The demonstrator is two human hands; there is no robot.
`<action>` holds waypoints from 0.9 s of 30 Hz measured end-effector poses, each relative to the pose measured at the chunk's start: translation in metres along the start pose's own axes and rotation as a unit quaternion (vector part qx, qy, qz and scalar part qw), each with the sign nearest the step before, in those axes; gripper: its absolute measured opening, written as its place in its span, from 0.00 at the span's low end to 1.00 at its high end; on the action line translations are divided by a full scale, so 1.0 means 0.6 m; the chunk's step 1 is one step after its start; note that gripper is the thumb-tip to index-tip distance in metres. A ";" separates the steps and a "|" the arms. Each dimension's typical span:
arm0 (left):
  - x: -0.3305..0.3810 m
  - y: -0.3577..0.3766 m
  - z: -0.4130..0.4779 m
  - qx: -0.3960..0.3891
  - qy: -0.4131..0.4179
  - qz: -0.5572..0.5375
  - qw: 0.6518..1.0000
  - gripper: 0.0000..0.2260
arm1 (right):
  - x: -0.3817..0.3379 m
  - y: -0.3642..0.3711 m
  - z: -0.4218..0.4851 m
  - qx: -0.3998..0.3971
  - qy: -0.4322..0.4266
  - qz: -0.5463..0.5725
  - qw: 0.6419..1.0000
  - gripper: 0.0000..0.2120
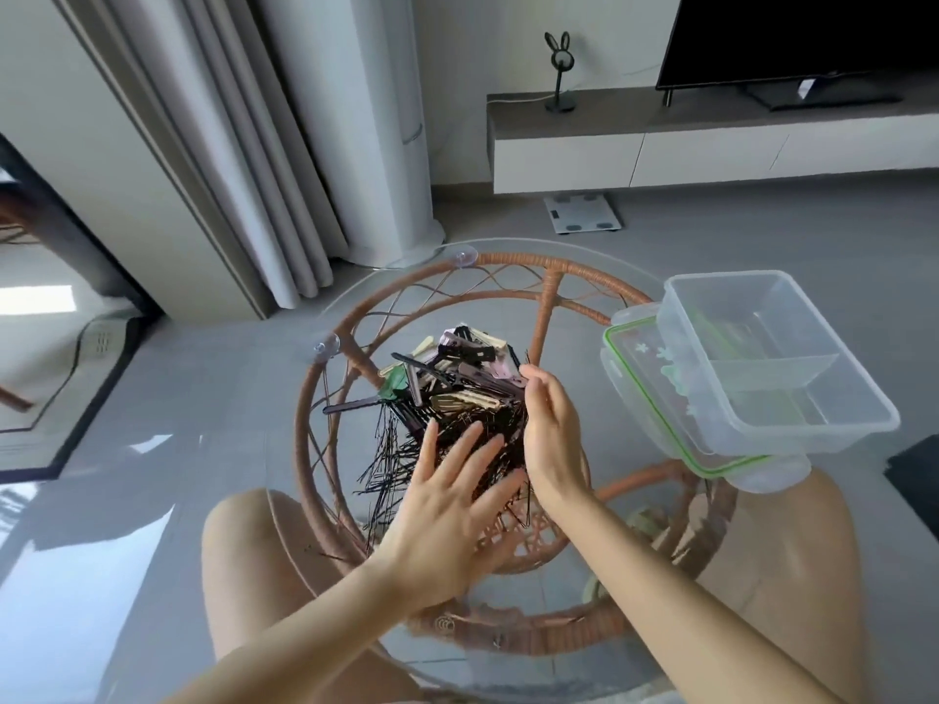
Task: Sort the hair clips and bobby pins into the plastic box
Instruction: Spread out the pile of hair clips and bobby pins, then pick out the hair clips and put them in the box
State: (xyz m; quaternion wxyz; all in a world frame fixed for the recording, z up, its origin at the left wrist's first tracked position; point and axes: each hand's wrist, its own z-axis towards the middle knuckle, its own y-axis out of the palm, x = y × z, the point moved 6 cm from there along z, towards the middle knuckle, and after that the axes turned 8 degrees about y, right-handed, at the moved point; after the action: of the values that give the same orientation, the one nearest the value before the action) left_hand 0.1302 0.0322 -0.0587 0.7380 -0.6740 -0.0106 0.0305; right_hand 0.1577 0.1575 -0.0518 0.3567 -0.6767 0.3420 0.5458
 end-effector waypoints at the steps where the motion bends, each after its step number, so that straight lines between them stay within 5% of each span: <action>1: -0.016 -0.001 0.005 0.001 -0.028 0.002 1.000 0.21 | 0.001 -0.006 0.001 -0.007 0.008 0.024 1.000 0.14; 5: -0.072 -0.006 0.021 -0.001 -0.118 0.009 0.993 0.26 | -0.004 -0.040 -0.013 -0.026 -0.015 0.006 1.000 0.12; 8: -0.091 -0.012 0.010 0.039 -0.158 -0.024 0.986 0.30 | -0.040 -0.092 -0.043 0.036 -0.125 -0.145 0.981 0.12; 11: -0.118 -0.017 -0.020 0.087 -0.239 -0.058 0.965 0.31 | -0.080 -0.175 -0.049 0.204 -0.236 -0.380 0.871 0.17; 14: -0.155 -0.007 -0.050 0.085 -0.361 -0.078 0.925 0.33 | -0.070 -0.247 -0.008 0.266 -0.155 -0.535 0.787 0.20; 18: -0.158 0.016 -0.043 0.087 -0.391 -0.160 0.902 0.37 | -0.051 -0.259 0.016 0.227 -0.129 -0.572 0.777 0.10; 27: -0.141 0.010 0.008 0.154 -0.372 -0.246 0.882 0.30 | -0.066 -0.187 0.018 0.171 -0.191 -0.584 0.770 0.10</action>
State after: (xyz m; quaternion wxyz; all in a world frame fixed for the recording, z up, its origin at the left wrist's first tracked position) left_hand 0.0451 0.0323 -0.0624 0.7582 -0.4668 -0.4447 0.0973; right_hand 0.2415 0.2270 -0.0024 0.7744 -0.5559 -0.1065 0.2826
